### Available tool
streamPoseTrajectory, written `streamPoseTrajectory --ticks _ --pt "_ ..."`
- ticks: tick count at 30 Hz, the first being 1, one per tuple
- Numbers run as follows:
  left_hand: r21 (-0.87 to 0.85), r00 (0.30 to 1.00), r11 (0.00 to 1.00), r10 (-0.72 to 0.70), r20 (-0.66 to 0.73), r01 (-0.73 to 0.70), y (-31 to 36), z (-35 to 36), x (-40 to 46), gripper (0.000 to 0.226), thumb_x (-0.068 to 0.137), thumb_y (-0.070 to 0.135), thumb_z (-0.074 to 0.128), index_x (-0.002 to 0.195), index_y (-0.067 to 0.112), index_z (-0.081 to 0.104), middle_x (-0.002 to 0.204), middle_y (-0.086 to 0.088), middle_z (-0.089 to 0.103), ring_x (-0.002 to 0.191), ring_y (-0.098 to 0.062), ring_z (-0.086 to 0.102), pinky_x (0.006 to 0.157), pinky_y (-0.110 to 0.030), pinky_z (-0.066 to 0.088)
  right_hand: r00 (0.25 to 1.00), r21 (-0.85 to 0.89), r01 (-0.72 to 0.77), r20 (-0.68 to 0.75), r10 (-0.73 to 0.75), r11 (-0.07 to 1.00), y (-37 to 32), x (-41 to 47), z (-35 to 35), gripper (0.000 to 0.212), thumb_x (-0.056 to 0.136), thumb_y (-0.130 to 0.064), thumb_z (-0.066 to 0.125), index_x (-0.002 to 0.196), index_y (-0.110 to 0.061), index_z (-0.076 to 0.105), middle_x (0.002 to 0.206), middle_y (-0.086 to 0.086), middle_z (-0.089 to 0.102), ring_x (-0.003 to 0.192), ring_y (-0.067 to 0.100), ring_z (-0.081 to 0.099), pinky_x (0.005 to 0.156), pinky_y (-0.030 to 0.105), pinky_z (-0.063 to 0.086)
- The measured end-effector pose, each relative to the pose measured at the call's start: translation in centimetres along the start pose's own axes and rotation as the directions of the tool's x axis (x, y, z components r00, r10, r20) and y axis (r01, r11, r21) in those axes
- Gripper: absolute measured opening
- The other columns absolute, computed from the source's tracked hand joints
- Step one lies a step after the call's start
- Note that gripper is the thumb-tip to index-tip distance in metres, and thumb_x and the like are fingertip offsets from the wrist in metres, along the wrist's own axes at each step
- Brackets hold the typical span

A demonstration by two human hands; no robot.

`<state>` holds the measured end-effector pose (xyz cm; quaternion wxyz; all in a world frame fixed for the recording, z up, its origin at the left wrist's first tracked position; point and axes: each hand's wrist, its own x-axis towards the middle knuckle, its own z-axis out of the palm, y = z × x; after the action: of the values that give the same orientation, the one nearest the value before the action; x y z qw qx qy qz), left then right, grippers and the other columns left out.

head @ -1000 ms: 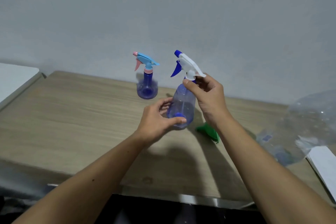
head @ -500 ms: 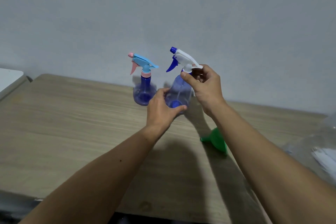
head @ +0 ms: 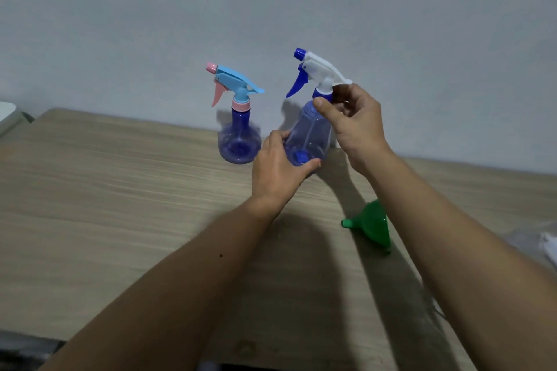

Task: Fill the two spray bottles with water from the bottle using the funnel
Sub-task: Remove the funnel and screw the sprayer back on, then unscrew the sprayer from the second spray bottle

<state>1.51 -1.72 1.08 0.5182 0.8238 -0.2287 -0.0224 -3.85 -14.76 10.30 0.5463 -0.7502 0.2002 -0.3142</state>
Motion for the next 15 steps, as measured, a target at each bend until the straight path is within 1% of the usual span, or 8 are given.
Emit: streamPoseTrajectory --ticks 3,5,8,10,11,12,13,15 --pt "0.044 1.000 0.999 -0.005 0.019 0.004 0.3 -0.1 0.1 0.083 0.075 0.054 0.094 0.138 0.022 0.051 0.132 0.001 0.064 0.119 -0.017 0.065 0.102 -0.042 0.060 1.000 -0.015 -0.003 0.019 0.004 1.000 -0.2 -0.3 -0.1 0.037 0.089 -0.014 0.084 0.123 -0.010 0.070 0.102 -0.001 0.076 0.079 0.000 0.067 0.089 0.024 0.060" --pt "0.082 0.999 0.997 0.006 0.033 -0.008 0.5 -0.2 0.0 0.085 0.078 0.054 0.091 0.144 0.020 0.049 0.138 -0.001 0.062 0.125 -0.019 0.063 0.105 -0.041 0.058 1.000 -0.032 0.000 0.015 0.001 0.999 -0.4 -0.5 -0.1 0.039 0.088 -0.014 0.085 0.124 -0.011 0.070 0.107 0.000 0.077 0.086 0.001 0.069 0.093 0.028 0.061" --pt "0.101 0.996 0.994 0.027 0.080 -0.035 0.7 -0.6 -0.6 0.101 0.080 0.057 0.089 0.159 0.021 0.037 0.155 -0.003 0.053 0.142 -0.021 0.054 0.115 -0.043 0.051 1.000 -0.012 -0.011 -0.004 0.010 1.000 -0.7 -1.3 -0.1 0.046 0.085 -0.014 0.087 0.127 -0.012 0.070 0.116 0.001 0.077 0.105 0.011 0.072 0.101 0.036 0.060" --pt "0.094 0.995 0.996 0.002 0.098 -0.011 0.9 -1.4 -1.4 0.114 0.079 0.063 0.087 0.166 0.023 0.026 0.166 -0.004 0.043 0.151 -0.023 0.046 0.120 -0.045 0.046 1.000 0.010 -0.022 -0.022 0.022 1.000 -0.8 -2.1 -0.1 0.052 0.084 -0.017 0.089 0.131 -0.016 0.067 0.126 0.000 0.074 0.119 0.017 0.069 0.108 0.040 0.057" --pt "0.080 0.995 0.997 -0.004 0.095 -0.003 0.8 -2.0 -1.8 0.115 0.078 0.064 0.087 0.167 0.024 0.025 0.168 -0.004 0.041 0.151 -0.023 0.046 0.120 -0.047 0.047 0.999 0.015 -0.027 -0.043 0.028 1.000 -0.7 -2.4 -0.1 0.055 0.083 -0.018 0.090 0.133 -0.018 0.066 0.130 -0.001 0.072 0.124 0.017 0.067 0.111 0.039 0.054" --pt "0.055 0.996 0.998 0.000 0.089 -0.005 0.5 -2.7 -2.2 0.112 0.078 0.064 0.087 0.165 0.025 0.029 0.166 -0.003 0.044 0.148 -0.021 0.049 0.118 -0.048 0.049 0.997 0.016 -0.031 -0.074 0.032 0.999 -0.6 -2.8 0.0 0.058 0.083 -0.020 0.090 0.135 -0.018 0.064 0.133 -0.003 0.070 0.126 0.015 0.065 0.113 0.035 0.051" --pt "0.028 0.997 0.999 0.017 0.081 -0.019 0.1 -3.6 -2.7 0.105 0.078 0.063 0.088 0.161 0.025 0.036 0.160 0.000 0.050 0.142 -0.018 0.055 0.114 -0.047 0.053 0.993 0.014 -0.025 -0.115 0.026 1.000 -0.6 -3.4 0.1 0.060 0.083 -0.020 0.090 0.136 -0.018 0.063 0.133 -0.005 0.069 0.127 0.012 0.064 0.113 0.031 0.049" --pt "0.004 0.997 0.998 0.059 0.045 -0.059 -0.9 -5.6 -3.6 0.086 0.077 0.059 0.091 0.146 0.024 0.053 0.141 0.004 0.064 0.122 -0.010 0.065 0.104 -0.041 0.059 0.977 0.002 0.004 -0.212 -0.003 1.000 -0.6 -4.8 0.3 0.059 0.083 -0.023 0.090 0.135 -0.019 0.063 0.130 -0.008 0.069 0.123 0.006 0.065 0.108 0.025 0.050"
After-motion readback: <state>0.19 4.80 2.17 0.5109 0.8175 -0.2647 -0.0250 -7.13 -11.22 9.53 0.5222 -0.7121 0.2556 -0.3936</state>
